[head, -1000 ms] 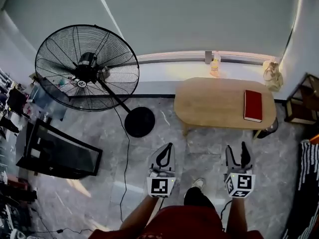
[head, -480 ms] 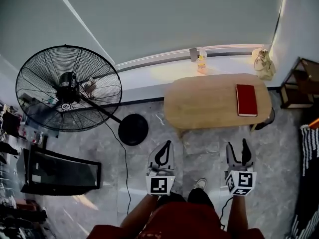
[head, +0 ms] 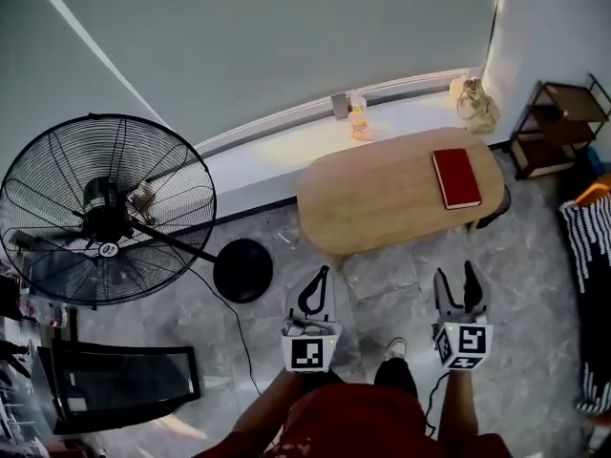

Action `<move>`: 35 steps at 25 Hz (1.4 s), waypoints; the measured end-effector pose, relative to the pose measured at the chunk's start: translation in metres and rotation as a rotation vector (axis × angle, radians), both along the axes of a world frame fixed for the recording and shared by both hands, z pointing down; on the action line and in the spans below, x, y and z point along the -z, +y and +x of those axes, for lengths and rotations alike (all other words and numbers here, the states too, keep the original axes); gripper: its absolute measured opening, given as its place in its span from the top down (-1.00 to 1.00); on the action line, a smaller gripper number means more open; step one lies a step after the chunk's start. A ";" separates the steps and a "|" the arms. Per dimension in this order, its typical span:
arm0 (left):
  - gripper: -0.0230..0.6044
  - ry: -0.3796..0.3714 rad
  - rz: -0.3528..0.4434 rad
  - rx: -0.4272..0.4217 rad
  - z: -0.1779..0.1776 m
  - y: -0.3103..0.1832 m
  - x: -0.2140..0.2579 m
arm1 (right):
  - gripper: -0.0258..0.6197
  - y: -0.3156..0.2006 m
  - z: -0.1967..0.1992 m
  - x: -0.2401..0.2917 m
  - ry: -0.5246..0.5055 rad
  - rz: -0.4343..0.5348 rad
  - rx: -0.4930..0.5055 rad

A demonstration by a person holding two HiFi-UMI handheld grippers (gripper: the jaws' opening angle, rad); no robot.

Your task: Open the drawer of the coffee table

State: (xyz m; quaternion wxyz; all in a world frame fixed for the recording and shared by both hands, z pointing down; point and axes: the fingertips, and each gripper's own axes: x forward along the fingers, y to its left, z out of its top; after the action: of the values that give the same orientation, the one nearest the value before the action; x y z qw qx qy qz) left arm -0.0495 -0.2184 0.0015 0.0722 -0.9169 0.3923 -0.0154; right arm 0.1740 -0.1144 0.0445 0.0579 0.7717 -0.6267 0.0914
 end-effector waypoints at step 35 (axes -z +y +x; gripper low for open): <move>0.90 0.021 0.026 -0.299 -0.108 -0.004 0.001 | 0.14 0.068 -0.143 0.018 0.028 0.012 -0.310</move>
State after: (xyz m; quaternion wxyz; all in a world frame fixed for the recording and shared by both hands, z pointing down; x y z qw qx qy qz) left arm -0.1576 -0.2226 0.0006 0.0815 -0.9641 0.2525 0.0105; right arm 0.0311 -0.0465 0.0263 0.0474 0.8608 -0.4996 0.0846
